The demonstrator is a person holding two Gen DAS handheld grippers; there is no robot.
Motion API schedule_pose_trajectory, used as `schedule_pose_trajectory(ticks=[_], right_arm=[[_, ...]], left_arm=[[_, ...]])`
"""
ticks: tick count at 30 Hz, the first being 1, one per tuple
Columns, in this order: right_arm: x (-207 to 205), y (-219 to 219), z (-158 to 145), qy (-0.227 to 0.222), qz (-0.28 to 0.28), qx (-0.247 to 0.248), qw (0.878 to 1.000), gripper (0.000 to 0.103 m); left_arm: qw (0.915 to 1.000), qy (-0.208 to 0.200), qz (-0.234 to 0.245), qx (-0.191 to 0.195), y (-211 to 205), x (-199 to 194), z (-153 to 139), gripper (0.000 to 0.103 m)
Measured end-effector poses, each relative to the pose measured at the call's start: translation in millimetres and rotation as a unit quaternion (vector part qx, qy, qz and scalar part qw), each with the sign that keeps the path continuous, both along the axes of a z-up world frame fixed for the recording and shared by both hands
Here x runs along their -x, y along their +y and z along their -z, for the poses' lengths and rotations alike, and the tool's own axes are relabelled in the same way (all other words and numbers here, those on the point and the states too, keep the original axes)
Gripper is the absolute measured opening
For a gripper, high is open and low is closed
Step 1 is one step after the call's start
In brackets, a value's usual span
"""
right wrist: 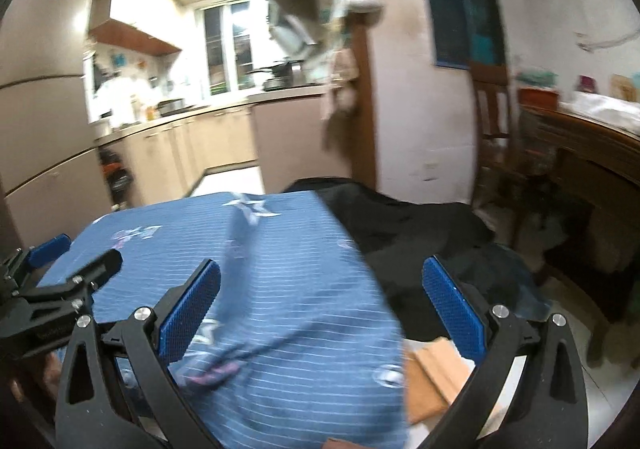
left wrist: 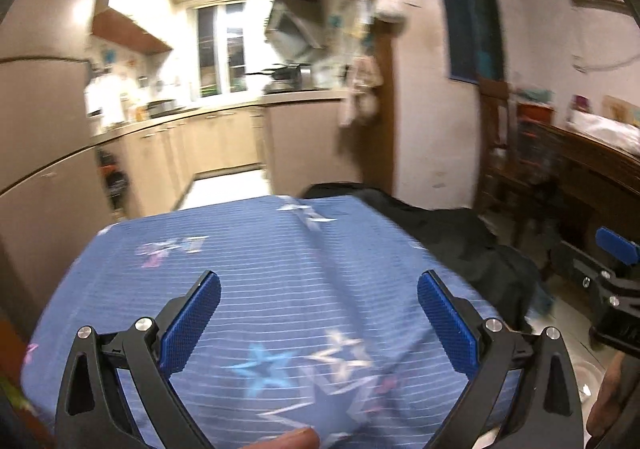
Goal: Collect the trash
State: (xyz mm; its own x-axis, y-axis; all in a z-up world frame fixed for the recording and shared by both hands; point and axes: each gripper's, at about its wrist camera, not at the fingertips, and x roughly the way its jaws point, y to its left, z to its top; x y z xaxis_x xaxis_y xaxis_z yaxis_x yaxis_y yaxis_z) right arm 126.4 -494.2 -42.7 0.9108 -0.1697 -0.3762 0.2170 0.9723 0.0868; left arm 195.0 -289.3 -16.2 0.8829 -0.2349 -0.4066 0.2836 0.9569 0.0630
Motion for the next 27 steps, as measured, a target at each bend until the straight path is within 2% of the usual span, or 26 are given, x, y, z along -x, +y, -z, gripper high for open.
schedule_pose_trajectory(ticks=[4, 13, 23, 27], right_arm=[[-16.1, 38.3, -5.3, 0.000, -0.045, 0.009, 0.999, 0.098], [-35.2, 129.1, -22.6, -0.009, -0.121, 0.020, 0.992, 0.098], [-41.9, 224.4, -36.6, -0.024, -0.147, 0.029, 0.988, 0.098], [-41.8, 247.2, -35.4, -0.028, -0.143, 0.031, 0.989, 0.098]], left_arm=[[0.9991, 0.002, -0.043, 0.001, 49.5, 2.2, -7.8, 0.098], [0.9941, 0.002, -0.108, 0.008, 130.3, 19.2, -22.5, 0.098], [0.9842, -0.006, -0.173, 0.036, 243.2, 32.6, -39.2, 0.098], [0.9815, 0.001, -0.187, 0.042, 282.6, 36.5, -38.8, 0.098]])
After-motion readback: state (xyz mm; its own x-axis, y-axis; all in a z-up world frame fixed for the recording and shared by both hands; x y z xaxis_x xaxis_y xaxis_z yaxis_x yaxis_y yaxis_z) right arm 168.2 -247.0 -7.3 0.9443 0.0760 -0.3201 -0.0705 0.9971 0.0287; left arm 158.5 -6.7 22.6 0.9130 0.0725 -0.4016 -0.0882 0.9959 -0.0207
